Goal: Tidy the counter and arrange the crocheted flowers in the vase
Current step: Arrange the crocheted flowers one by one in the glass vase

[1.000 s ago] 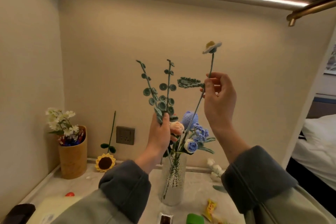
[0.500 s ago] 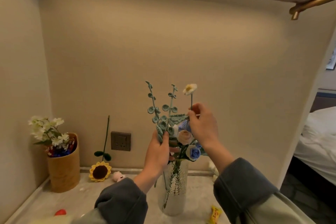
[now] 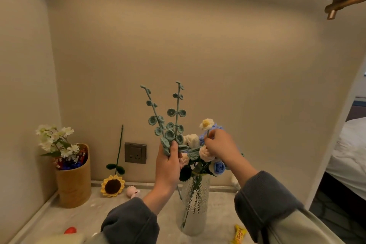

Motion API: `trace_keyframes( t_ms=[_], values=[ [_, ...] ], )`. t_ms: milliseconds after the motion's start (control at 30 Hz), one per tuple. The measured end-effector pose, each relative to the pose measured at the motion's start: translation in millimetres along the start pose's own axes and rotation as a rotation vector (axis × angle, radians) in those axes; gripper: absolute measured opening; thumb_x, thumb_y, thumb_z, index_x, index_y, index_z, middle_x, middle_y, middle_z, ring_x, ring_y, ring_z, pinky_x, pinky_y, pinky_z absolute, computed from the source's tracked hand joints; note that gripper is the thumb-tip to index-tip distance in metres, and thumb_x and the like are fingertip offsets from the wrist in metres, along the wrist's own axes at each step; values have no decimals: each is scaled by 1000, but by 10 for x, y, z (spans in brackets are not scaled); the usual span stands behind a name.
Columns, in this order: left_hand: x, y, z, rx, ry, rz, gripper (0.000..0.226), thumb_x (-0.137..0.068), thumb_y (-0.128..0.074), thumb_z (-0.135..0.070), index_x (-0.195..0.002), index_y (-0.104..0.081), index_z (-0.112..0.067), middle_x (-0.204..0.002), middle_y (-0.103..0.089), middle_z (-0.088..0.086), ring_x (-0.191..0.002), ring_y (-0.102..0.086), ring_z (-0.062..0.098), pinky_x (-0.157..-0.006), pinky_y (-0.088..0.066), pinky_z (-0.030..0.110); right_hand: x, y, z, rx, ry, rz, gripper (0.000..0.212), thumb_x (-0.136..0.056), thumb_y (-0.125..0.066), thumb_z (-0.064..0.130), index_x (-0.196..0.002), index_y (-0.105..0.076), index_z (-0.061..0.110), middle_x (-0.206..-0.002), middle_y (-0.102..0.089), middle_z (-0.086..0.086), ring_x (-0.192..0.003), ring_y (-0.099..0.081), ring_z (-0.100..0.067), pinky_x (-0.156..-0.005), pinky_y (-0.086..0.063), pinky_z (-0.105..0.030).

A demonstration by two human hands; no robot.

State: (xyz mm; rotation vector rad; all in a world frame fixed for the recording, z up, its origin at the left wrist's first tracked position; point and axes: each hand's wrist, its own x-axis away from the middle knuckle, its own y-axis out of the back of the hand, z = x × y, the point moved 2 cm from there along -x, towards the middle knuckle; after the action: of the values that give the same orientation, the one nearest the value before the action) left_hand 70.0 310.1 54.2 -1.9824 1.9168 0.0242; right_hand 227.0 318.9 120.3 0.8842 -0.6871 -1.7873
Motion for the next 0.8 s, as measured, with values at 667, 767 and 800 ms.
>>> trace_keyframes(
  t_ms=[667,767,800],
  values=[
    [580,-240,-355,107,29,227,23,-100,-38,-26,-104,-44,-4,-68,-40,10,-39,-31,3,-36,-25,16,649,451,333,-668,324,-223,24,-96,-57,21,-116,-67,14,-92,-74,2,-88,-69,-6,-81,-54,-23],
    [654,-251,-392,88,14,214,22,-101,-34,-23,-101,-47,-4,-67,-41,8,-38,-34,3,-37,-28,13,703,458,308,-700,315,-180,10,-93,-62,17,-98,-71,16,-79,-74,2,-74,-69,-7,-71,-55,-27],
    [674,-254,-397,87,13,204,24,-102,-34,-22,-104,-48,-3,-66,-43,7,-38,-36,5,-38,-30,12,718,459,302,-693,312,-162,8,-91,-64,18,-95,-71,16,-78,-74,1,-71,-67,-6,-68,-54,-26]
  ],
)
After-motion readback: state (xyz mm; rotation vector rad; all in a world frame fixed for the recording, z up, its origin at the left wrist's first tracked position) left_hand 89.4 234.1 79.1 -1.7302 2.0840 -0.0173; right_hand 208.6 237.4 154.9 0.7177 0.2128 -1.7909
